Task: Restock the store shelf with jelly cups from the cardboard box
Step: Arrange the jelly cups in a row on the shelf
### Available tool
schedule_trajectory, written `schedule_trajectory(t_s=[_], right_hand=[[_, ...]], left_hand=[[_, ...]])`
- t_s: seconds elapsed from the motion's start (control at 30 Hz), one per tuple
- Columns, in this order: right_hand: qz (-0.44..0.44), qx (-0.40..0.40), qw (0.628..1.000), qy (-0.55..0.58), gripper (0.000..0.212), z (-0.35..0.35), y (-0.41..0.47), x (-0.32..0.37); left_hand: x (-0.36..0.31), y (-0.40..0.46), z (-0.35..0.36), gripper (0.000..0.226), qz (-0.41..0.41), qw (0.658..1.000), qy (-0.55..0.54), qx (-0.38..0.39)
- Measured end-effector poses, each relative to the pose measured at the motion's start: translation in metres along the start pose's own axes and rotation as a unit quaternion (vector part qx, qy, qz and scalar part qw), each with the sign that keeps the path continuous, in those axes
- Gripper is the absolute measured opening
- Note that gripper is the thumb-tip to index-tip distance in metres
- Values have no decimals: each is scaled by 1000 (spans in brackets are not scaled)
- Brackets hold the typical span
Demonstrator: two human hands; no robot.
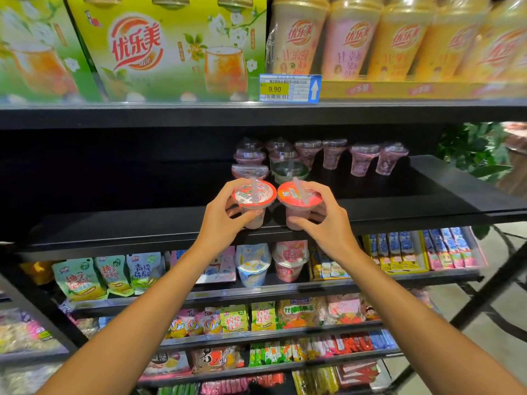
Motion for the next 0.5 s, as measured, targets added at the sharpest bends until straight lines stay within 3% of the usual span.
schedule_trajectory(t_s=[0.2,0.5], right_hand=[[-4,-25,1000,-13,71,-36,-8,1],[-15,-28,999,-12,66,-127,22,-55]], left_hand=[[-22,7,26,57,23,999,-10,38],[-32,41,137,55,18,999,-25,19]])
Point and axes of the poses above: each hand's wrist, its own y-axis towards the middle knuckle, its own z-axis out of the palm, x = y × z, the point moved 1 cm from there along y, towards the middle knuckle, and after that the axes turned 1 degree about -z, right-handed, at the moved point
